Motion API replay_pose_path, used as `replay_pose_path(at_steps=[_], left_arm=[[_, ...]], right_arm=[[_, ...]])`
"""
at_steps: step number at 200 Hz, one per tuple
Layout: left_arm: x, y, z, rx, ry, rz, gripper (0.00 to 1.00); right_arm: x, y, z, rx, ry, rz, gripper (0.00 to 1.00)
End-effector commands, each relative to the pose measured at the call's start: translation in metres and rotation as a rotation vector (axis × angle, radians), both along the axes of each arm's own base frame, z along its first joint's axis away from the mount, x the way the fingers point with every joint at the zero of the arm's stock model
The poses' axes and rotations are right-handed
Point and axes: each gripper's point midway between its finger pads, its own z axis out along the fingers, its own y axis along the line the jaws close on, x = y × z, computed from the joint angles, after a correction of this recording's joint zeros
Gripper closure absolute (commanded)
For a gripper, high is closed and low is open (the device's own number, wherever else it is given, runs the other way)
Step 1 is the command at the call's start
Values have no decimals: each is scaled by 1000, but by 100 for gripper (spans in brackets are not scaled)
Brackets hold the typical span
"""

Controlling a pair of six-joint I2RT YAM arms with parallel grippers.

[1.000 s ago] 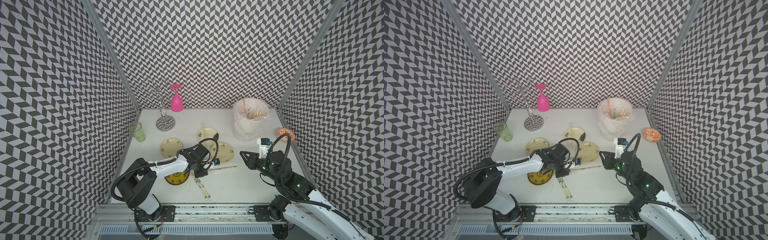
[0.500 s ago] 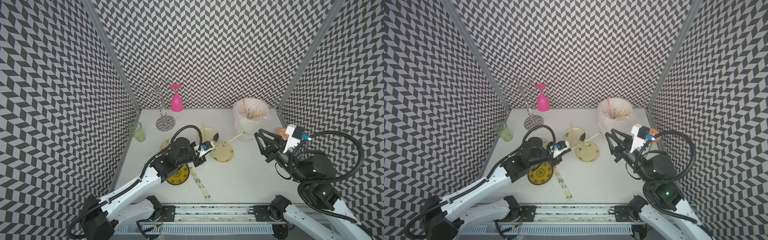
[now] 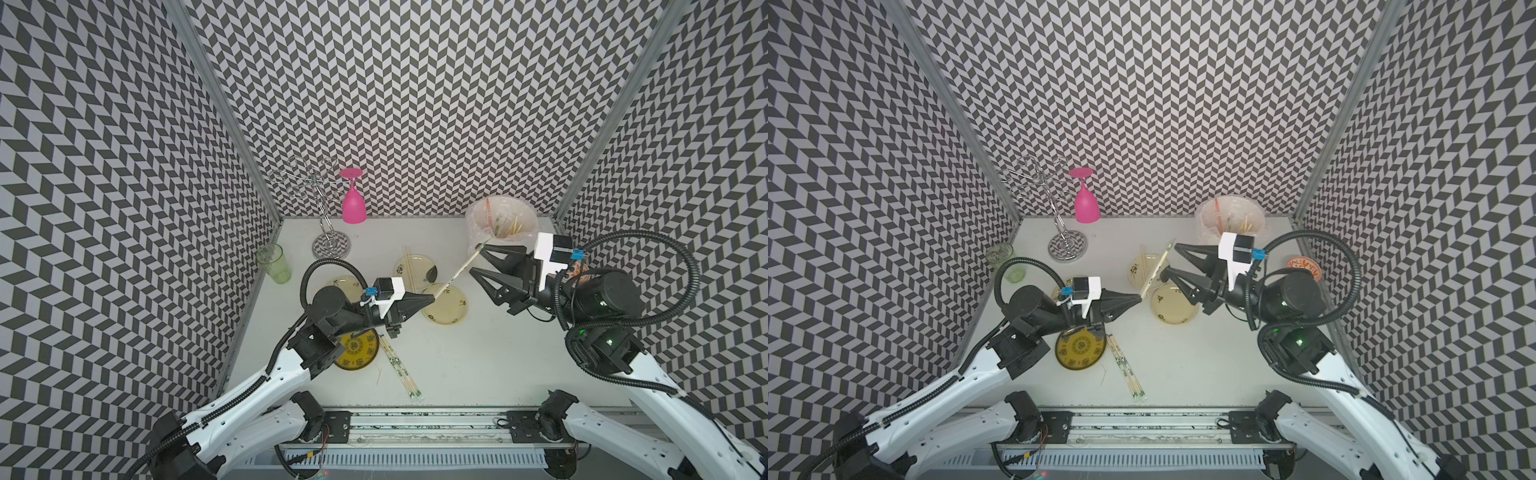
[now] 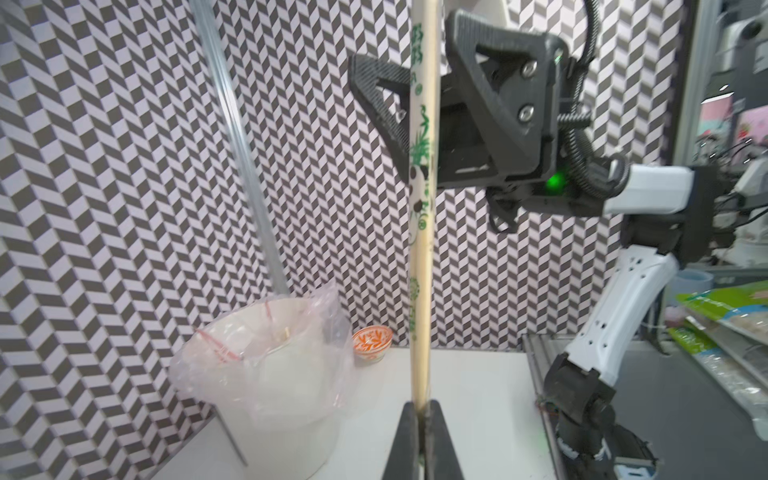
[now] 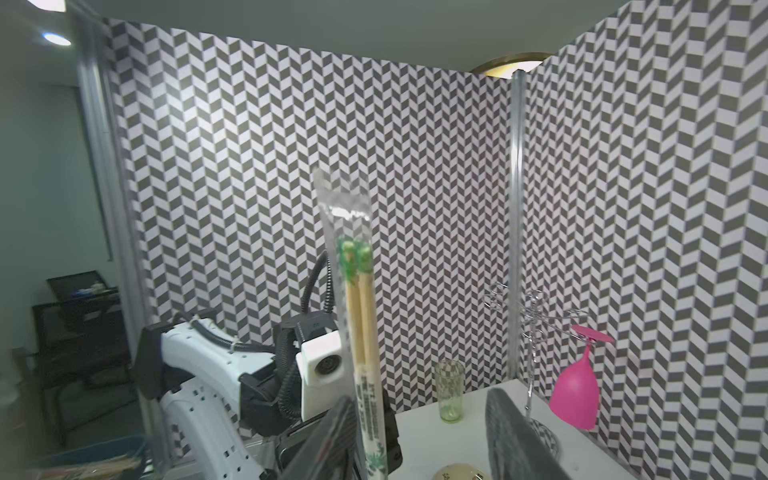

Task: Remove the packaging of disposable chopsticks
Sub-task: Pick up the disposable chopsticks from the center of the board.

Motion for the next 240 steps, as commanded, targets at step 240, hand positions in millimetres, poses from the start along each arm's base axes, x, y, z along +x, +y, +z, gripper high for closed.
replay_pose_path(at_steps=[240], left_arm=[[-40, 1, 60, -210, 88, -333, 100]], right_arm=[[-47, 58, -7, -52, -88, 331, 63]])
